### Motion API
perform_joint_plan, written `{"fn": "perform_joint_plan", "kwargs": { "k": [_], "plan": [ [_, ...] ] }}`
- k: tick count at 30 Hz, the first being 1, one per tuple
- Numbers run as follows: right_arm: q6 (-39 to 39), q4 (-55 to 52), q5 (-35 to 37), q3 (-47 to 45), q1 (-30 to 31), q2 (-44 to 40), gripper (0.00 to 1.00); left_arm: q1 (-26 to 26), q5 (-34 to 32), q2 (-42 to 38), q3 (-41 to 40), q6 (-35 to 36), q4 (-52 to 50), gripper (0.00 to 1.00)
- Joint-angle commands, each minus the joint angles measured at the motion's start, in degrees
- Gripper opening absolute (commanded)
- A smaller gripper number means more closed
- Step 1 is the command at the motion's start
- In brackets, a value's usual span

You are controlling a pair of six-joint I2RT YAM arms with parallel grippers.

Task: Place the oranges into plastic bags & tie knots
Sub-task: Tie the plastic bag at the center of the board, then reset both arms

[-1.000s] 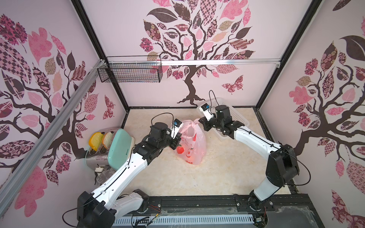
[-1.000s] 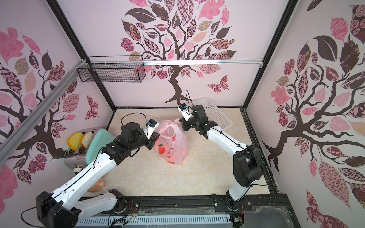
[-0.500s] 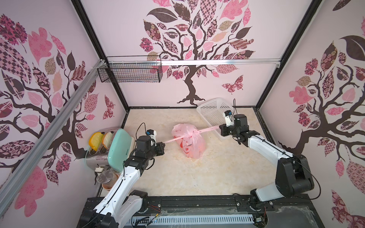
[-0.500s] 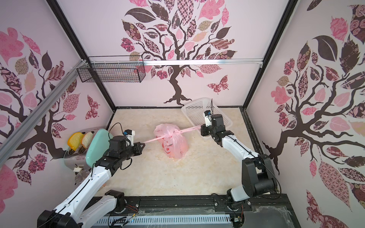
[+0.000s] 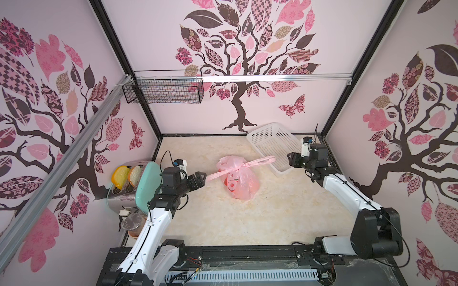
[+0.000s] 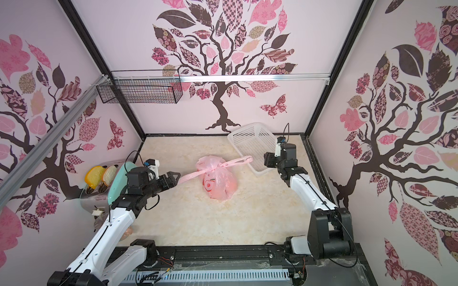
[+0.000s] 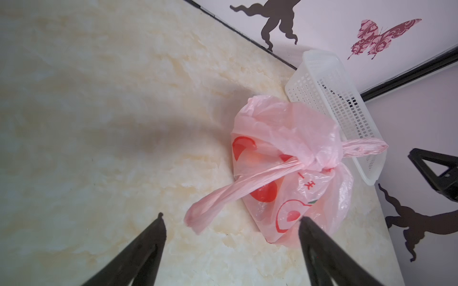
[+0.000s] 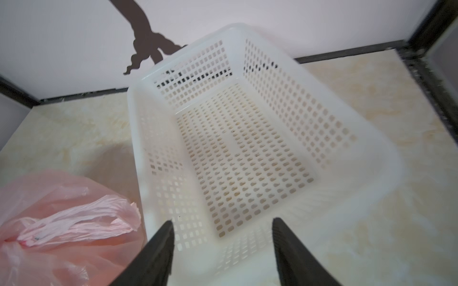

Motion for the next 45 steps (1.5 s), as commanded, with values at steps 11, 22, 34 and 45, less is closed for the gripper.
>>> {"fn": "perform_joint_plan", "kwargs": {
  "k": [11, 22, 34, 45],
  "plan": [
    [3.1, 13.9, 19.6, -22.0, -3.1, -13.0, 0.83, 3.5, -28.4, 4.7, -7.2, 7.9, 15.2, 0.92],
    [-3.9, 62.8, 13.2, -39.2, -3.9, 3.4, 0.99, 6.0, -29.8, 16.4, -21.8, 20.1, 50.0, 0.94],
    [-5.1, 68.8, 16.6, -38.7, -2.0, 11.6, 0.99, 8.3, -14.9, 29.1, -18.4, 23.7, 63.1, 0.93],
    [-5.1, 67.8, 16.9, -38.0, -1.8, 12.0, 0.99, 8.3, -17.2, 35.8, -19.5, 22.6, 71.3, 0.98]
  ]
}}
